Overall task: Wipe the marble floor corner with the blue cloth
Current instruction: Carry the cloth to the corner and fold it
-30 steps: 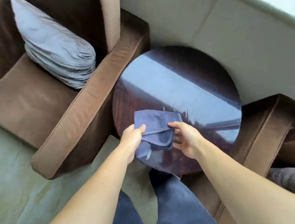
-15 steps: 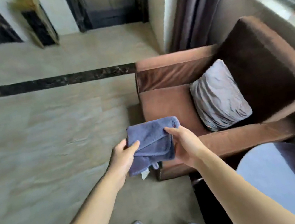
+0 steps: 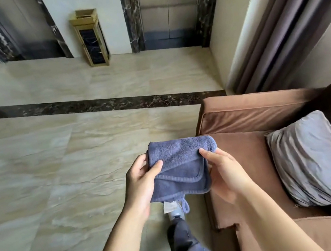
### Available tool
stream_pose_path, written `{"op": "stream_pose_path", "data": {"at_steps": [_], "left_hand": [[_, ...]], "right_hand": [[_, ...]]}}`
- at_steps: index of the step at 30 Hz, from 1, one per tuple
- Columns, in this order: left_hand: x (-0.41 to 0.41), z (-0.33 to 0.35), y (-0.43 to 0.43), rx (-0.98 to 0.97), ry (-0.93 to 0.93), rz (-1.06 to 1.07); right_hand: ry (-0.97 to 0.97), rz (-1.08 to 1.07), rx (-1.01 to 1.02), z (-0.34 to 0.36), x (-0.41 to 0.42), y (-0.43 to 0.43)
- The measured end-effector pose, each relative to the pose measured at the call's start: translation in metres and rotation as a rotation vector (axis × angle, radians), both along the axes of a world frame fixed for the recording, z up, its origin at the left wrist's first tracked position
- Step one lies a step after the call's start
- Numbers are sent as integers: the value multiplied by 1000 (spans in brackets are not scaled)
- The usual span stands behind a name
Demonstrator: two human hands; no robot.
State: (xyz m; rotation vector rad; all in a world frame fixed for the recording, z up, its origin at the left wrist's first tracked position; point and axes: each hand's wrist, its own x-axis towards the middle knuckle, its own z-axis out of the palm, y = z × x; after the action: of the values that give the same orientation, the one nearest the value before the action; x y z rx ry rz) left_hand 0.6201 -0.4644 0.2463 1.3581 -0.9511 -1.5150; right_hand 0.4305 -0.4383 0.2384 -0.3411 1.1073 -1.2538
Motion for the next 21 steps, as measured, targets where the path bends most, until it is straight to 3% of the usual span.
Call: {"op": "stream_pose_path", "data": {"at_steps": [8, 16, 21], "left_hand": [[-92, 10, -225, -2, 5, -121], [-164, 17, -415, 153, 202, -211], [-210, -20, -563, 182, 266, -268]], "right_hand": [[-65, -108, -89, -2, -85, -206], [-33, -104, -100, 8, -142, -385], [-50, -176, -87, -29, -189, -526]]}}
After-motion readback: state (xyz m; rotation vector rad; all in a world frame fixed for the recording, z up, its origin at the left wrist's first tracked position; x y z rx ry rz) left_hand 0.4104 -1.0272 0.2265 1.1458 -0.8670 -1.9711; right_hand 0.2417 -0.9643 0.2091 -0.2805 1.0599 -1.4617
